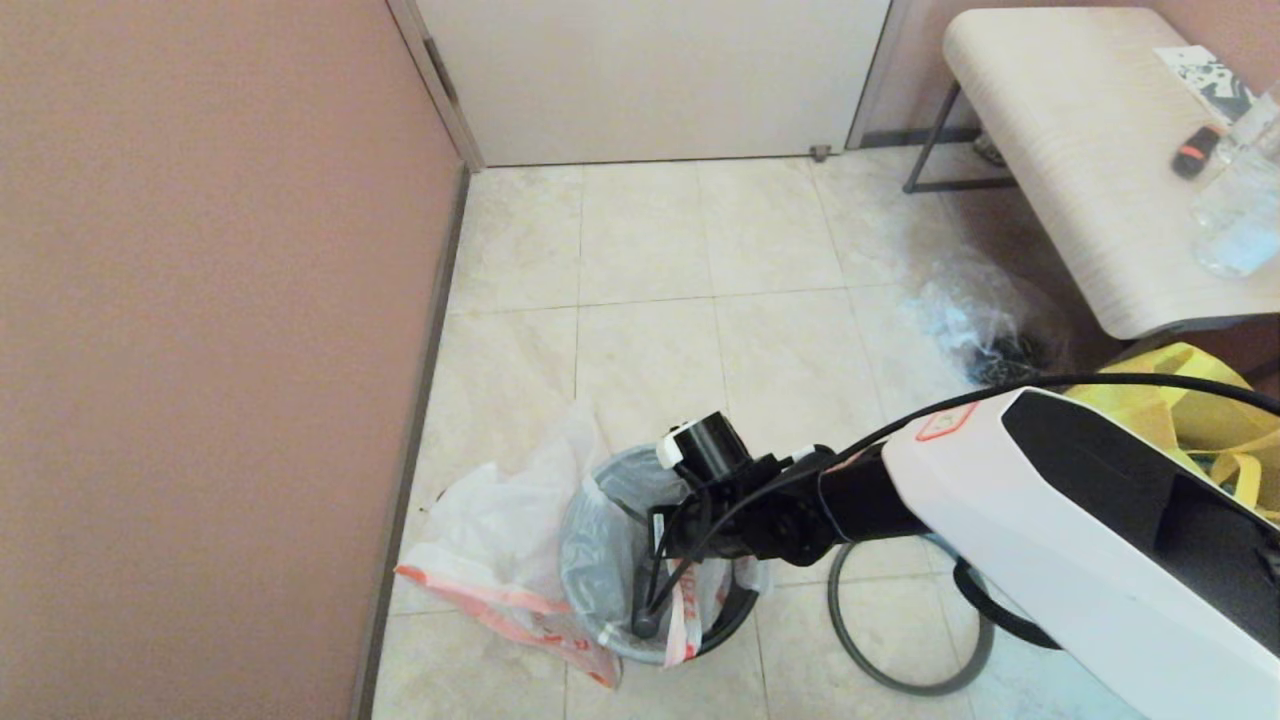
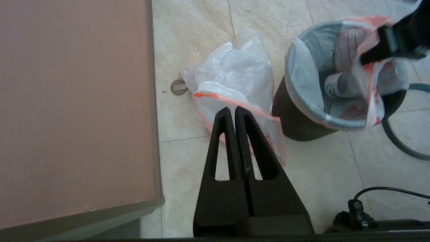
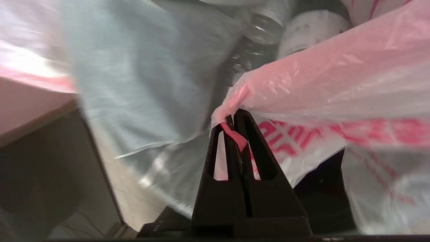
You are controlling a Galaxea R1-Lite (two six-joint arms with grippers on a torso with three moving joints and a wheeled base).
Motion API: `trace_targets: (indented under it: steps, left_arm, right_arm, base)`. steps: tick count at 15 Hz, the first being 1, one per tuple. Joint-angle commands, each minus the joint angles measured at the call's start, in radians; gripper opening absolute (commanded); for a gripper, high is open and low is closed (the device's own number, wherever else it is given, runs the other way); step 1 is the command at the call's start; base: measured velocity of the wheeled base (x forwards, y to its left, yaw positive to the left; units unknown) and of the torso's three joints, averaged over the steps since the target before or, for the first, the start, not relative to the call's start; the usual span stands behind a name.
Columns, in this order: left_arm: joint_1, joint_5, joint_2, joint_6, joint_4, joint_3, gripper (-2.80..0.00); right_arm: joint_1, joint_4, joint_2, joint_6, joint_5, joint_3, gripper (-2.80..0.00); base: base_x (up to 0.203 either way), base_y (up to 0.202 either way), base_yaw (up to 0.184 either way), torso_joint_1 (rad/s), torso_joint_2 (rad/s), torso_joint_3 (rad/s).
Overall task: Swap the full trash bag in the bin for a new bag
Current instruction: Place the trash bag on the floor
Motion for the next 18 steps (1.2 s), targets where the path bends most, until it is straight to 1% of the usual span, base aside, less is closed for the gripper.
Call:
trace_targets:
  steps: [1, 3, 5, 6, 8, 18]
  left_arm:
    - [0.000, 0.000, 0.000, 0.000, 0.000, 0.000, -2.80]
    - [0.000, 0.000, 0.001, 0.000, 0.000, 0.000, -2.80]
    - [0.000, 0.000, 0.000, 0.000, 0.001, 0.000, -2.80]
    - [0.000, 0.000, 0.000, 0.000, 0.001, 0.000, -2.80]
    - [0.000, 0.000, 0.000, 0.000, 0.000, 0.000, -2.80]
    - [0.000, 0.000, 0.001, 0.000, 0.000, 0.000, -2.80]
  right_arm:
    - [0.009, -0.003, -0.072, 0.007, 0.001, 0.030, -2.80]
    - [0.013, -0.013, -0.153, 0.025, 0.005, 0.101, -2.80]
    - [0.010, -0.033, -0.238, 0.033, 0.011, 0.203, -2.80]
    - [0.009, -0.053, -0.265, 0.034, 0.018, 0.251, -2.80]
    - [-0.005, -0.089, -0.278, 0.034, 0.024, 0.299, -2.80]
    - [-0.070, -0.093, -0.196, 0.022, 0.014, 0.313, -2.80]
  base:
    - [0.000, 0.000, 0.000, 0.000, 0.00, 0.000]
    - [0.000, 0.000, 0.000, 0.000, 0.00, 0.000]
    - [0.000, 0.000, 0.000, 0.000, 0.00, 0.000]
    - [0.000, 0.000, 0.000, 0.000, 0.00, 0.000]
    - [0.000, 0.000, 0.000, 0.000, 0.00, 0.000]
    - [0.000, 0.000, 0.000, 0.000, 0.00, 0.000]
